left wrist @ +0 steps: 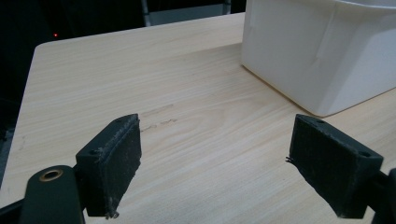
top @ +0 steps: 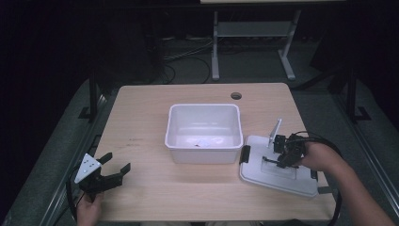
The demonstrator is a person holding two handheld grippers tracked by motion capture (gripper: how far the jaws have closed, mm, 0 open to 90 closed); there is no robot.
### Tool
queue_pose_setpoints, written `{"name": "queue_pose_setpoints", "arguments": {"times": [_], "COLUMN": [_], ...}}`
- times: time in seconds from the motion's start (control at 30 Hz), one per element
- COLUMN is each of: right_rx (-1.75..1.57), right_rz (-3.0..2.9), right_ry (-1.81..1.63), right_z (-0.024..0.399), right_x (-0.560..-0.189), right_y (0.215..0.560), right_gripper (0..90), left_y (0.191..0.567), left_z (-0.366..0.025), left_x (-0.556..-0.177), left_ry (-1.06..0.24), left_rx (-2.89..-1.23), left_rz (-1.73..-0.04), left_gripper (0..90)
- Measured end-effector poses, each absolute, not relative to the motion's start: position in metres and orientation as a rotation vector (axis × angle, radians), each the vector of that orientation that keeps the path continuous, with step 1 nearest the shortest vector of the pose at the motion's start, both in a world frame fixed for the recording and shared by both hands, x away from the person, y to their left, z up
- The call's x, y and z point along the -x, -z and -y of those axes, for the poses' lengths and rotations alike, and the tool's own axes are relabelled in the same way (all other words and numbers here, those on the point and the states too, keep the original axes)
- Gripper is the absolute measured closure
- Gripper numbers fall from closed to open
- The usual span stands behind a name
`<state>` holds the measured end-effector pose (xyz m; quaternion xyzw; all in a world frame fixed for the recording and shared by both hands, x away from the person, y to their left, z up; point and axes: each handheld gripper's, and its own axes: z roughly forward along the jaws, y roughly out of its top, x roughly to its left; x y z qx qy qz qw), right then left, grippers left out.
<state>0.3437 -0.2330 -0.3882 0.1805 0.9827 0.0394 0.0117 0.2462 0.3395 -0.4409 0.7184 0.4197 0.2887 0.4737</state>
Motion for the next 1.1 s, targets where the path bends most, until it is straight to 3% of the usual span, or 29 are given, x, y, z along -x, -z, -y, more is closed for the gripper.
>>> {"name": "queue_pose_setpoints", "arguments": {"times": [1.1], "right_rx": [-0.579], "right_rz": [-3.066], "right_ry": [-0.084], "right_z": [0.234], "right_x": [-0.36], "right_y": [0.39], "right_gripper": [78.4], "left_y": [0.441], "left_z": [-0.339], "left_x": [-0.247], "left_ry": [-0.708], "left_rx": [-1.757], "left_rz": [-1.027], "left_gripper": [16.3]}}
